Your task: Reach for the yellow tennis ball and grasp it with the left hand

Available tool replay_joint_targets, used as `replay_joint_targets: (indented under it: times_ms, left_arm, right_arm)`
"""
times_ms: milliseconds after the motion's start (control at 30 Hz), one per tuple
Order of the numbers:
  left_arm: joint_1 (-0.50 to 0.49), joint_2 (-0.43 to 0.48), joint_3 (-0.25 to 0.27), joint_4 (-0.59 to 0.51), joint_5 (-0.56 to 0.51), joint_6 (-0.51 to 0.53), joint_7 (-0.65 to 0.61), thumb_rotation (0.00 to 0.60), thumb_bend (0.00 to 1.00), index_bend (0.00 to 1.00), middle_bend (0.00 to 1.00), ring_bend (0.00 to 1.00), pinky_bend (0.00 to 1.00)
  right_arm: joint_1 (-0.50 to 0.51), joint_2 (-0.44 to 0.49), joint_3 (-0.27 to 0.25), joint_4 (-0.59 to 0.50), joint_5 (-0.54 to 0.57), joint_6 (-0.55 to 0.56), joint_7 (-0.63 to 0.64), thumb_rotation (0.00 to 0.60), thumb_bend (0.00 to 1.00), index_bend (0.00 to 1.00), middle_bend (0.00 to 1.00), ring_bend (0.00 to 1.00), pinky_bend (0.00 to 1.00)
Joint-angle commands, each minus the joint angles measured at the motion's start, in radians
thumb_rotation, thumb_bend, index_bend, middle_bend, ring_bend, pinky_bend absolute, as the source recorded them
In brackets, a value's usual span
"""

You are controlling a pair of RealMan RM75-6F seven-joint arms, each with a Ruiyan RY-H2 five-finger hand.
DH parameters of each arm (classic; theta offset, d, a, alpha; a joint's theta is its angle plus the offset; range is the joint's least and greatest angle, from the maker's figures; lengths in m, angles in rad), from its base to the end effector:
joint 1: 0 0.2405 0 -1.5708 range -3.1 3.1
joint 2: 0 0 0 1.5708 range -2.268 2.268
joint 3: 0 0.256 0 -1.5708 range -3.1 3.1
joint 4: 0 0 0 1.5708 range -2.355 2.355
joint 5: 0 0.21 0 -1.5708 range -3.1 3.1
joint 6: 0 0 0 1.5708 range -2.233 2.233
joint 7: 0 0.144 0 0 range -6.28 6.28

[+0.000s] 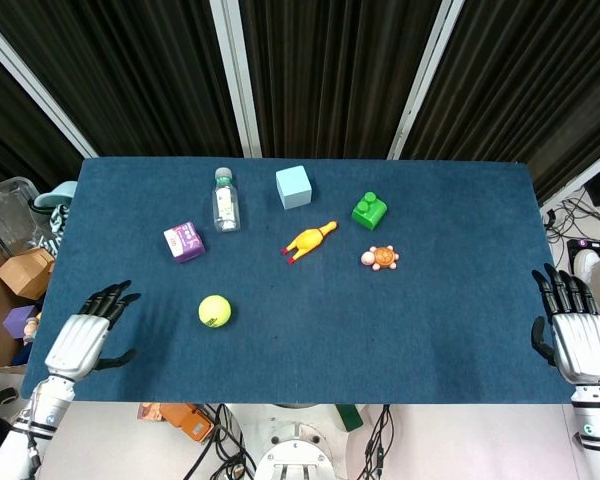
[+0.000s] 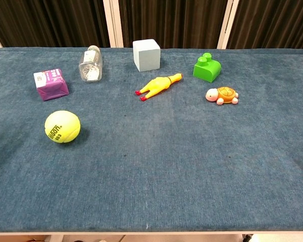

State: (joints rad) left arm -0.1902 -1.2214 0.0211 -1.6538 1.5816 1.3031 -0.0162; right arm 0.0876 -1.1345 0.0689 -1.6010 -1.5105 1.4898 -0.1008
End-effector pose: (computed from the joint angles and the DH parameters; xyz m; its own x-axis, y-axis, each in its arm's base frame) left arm -0.2746 0.1889 0.0857 0.2885 0.2345 0.9283 0.9504 -0.1875 -0.2480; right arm -0.3081 -0.1859 0.1579 0.4808 0.0244 0.8765 -0.8763 -0.0202 0.4813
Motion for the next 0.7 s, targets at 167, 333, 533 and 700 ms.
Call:
replay_joint_targets:
  times_ms: [167, 333, 533, 700]
  left_arm:
    - [-0.075, -0.084, -0.024, 0.041, 0.010, -0.070, -0.055, 0.600, 0.18, 0.13, 0.00, 0.00, 0.11]
    - [-0.111, -0.138, -0.036, 0.089, 0.012, -0.094, -0.103, 0.600, 0.19, 0.13, 0.02, 0.00, 0.13]
    - [-0.143, -0.193, -0.036, 0.154, 0.008, -0.119, -0.172, 0.600, 0.19, 0.13, 0.04, 0.00, 0.15]
    - [-0.166, -0.228, -0.040, 0.188, 0.011, -0.127, -0.205, 0.600, 0.19, 0.13, 0.05, 0.00, 0.15]
  right_arm:
    - [0.001, -0.002, -0.002, -0.003, -0.002, -0.002, -0.009, 0.600, 0.85, 0.00, 0.03, 0.10, 0.12]
    - [0.000, -0.002, -0.001, -0.005, 0.003, -0.002, -0.012, 0.600, 0.85, 0.00, 0.03, 0.10, 0.12]
    - [0.001, -0.002, 0.000, -0.004, 0.006, -0.005, -0.014, 0.600, 0.85, 0.00, 0.03, 0.10, 0.12]
    - [0.002, -0.003, -0.001, -0.006, 0.005, -0.006, -0.022, 0.600, 0.85, 0.00, 0.03, 0.10, 0.12]
